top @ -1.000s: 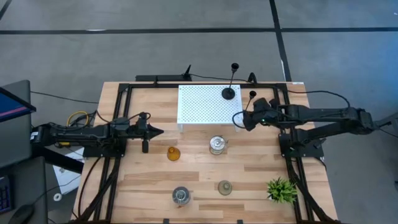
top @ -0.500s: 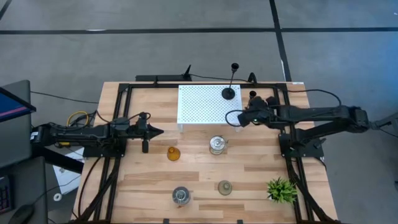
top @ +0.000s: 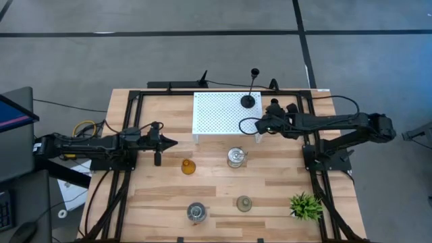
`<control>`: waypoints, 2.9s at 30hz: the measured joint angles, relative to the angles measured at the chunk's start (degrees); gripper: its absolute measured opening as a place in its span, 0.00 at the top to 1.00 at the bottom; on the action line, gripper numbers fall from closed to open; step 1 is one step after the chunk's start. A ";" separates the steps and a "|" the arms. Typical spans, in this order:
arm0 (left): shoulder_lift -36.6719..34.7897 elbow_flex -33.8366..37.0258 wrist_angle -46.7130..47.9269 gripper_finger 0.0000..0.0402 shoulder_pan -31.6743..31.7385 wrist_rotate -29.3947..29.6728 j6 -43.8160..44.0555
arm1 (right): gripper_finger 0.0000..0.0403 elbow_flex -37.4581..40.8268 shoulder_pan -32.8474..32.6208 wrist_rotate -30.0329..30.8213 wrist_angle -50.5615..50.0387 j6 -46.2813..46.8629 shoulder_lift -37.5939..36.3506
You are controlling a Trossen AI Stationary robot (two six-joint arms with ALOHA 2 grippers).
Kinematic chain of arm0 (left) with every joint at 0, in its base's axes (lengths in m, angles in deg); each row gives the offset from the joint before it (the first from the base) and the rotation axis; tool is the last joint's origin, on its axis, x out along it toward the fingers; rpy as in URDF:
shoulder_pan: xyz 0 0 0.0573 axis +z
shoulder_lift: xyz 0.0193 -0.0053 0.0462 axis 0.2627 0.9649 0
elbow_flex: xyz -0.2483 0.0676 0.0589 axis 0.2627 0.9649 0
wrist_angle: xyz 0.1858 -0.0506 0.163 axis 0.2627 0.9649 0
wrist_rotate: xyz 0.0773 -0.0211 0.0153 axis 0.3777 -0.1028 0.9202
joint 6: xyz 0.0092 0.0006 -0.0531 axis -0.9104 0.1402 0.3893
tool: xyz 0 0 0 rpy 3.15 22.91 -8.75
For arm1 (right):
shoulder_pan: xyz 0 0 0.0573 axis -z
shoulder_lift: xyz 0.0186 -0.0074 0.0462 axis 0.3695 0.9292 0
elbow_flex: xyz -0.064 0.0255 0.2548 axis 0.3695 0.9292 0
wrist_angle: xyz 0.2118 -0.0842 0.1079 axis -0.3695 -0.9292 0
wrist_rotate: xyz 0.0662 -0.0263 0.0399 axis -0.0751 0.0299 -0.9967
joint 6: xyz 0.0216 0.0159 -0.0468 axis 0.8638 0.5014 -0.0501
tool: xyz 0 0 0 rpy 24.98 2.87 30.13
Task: Pick & Place candle stick holders
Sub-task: Put the black candle holder on the shelf align with the other black candle holder
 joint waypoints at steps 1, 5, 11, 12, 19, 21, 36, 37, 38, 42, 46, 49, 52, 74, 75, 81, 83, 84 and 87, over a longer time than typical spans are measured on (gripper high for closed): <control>0.02 0.00 0.00 0.99 0.00 0.00 0.00 | 0.83 0.00 0.00 0.50 0.00 0.00 -0.02; 0.02 0.00 0.00 0.99 0.00 0.00 -0.02 | 0.95 0.00 -0.02 0.95 0.69 -1.17 -1.00; 0.00 0.00 0.00 0.99 0.00 0.00 0.00 | 0.97 0.00 -0.07 0.94 0.36 -2.95 -2.95; 0.02 0.00 0.00 0.99 0.00 0.00 0.00 | 0.98 0.00 -0.07 0.95 0.29 -3.53 -3.51; 0.02 0.00 0.00 0.99 0.00 0.00 0.00 | 0.99 0.00 -0.17 0.51 -0.73 -6.06 -10.24; 0.02 0.00 0.01 0.99 0.00 0.00 0.00 | 0.99 0.00 -0.17 -0.41 -0.73 -7.60 -12.70; 0.02 0.00 -0.02 0.99 0.00 0.00 0.00 | 1.00 -11.47 -0.17 -1.00 -14.56 -10.56 -21.73; 0.02 0.00 -0.02 0.99 0.00 0.00 0.00 | 1.00 -12.67 -0.25 -1.62 -15.48 -10.54 -21.36; 0.02 0.00 -0.02 0.99 0.00 0.02 0.00 | 1.00 -13.82 -0.41 -2.37 -16.28 -10.81 -20.88; 0.02 0.00 -0.07 0.99 0.00 0.01 0.00 | 1.00 -18.36 -2.21 -4.79 -16.57 -12.37 -18.94; 0.02 0.00 -0.13 0.99 0.00 0.02 0.00 | 1.00 -22.50 -5.17 -6.30 -16.17 -13.57 -16.45; 0.02 0.01 -0.17 0.99 0.00 0.02 0.00 | 1.00 -24.57 -7.52 -6.49 -15.32 -14.59 -14.27; 0.02 0.00 -0.20 0.99 0.00 0.01 0.00 | 1.00 -25.48 -9.53 -6.91 -14.13 -14.97 -11.76; 0.02 0.00 -0.22 0.99 0.00 0.00 0.15 | 1.00 -25.79 -5.16 -19.89 -2.44 -23.41 -4.74; 0.01 0.01 -0.22 0.99 0.00 0.01 0.15 | 1.00 -25.75 -4.72 -20.53 -2.45 -23.42 -4.74; 0.02 0.00 -0.20 0.99 0.00 0.02 0.15 | 1.00 -23.64 -3.72 -22.04 -1.21 -23.56 -4.78; 0.02 0.00 -0.22 0.99 0.00 0.00 0.15 | 1.00 -22.94 -3.72 -22.00 -0.89 -23.54 -4.81; 0.02 0.00 -0.21 0.99 0.00 0.00 0.15 | 1.00 -22.62 -3.72 -21.99 -0.64 -23.54 -4.81; 0.02 0.00 -0.20 0.99 0.00 0.02 0.15 | 1.00 -22.29 -3.72 -22.00 1.22 -24.17 -4.81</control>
